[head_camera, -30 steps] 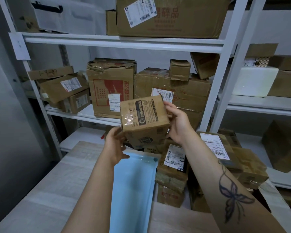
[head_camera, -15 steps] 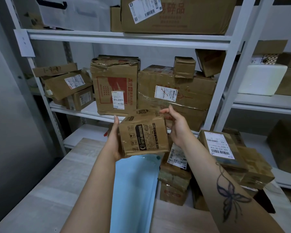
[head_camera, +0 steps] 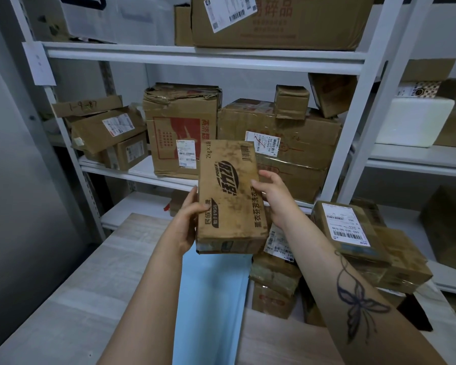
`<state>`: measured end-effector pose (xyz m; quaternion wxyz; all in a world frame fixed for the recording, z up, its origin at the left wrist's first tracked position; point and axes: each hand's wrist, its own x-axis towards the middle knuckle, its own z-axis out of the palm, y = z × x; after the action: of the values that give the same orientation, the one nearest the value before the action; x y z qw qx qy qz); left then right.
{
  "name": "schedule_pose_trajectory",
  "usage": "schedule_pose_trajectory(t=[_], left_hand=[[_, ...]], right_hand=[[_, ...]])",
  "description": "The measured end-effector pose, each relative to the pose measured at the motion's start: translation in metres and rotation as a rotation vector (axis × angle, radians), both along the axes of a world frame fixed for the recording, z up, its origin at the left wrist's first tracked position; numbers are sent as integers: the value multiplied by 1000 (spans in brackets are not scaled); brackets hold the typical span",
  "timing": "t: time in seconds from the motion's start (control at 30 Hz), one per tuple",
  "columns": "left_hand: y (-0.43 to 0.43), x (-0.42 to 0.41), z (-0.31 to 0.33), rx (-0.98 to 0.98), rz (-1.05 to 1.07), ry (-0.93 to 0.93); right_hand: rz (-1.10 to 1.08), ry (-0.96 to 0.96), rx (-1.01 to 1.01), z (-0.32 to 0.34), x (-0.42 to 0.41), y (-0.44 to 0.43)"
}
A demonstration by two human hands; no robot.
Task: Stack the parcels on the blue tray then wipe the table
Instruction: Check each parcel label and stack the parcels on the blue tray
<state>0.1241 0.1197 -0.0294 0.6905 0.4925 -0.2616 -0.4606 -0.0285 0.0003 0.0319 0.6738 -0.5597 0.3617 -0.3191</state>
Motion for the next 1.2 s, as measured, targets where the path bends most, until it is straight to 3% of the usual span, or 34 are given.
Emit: schedule_pose_trajectory(t=[0.27,0.5,0.63,0.8,1.0,1.2], left_hand=[[0,5,-5,123,18,-203],[-1,17,-12,95,37,-278],[0,25,-21,151,55,-464],[-6,30,-34,191,119,-755],[4,13,-25,151,157,-787],[16,0,-16,260,281,-1074]], right_hand=[[76,24,7,-1,5,4],[68,58,-5,-4,12,4],[76,77,18,-6,15,5],[75,-39,92,-7,16,9],[38,-118,131,-4,14,11],[0,-104,162,-8,15,3]])
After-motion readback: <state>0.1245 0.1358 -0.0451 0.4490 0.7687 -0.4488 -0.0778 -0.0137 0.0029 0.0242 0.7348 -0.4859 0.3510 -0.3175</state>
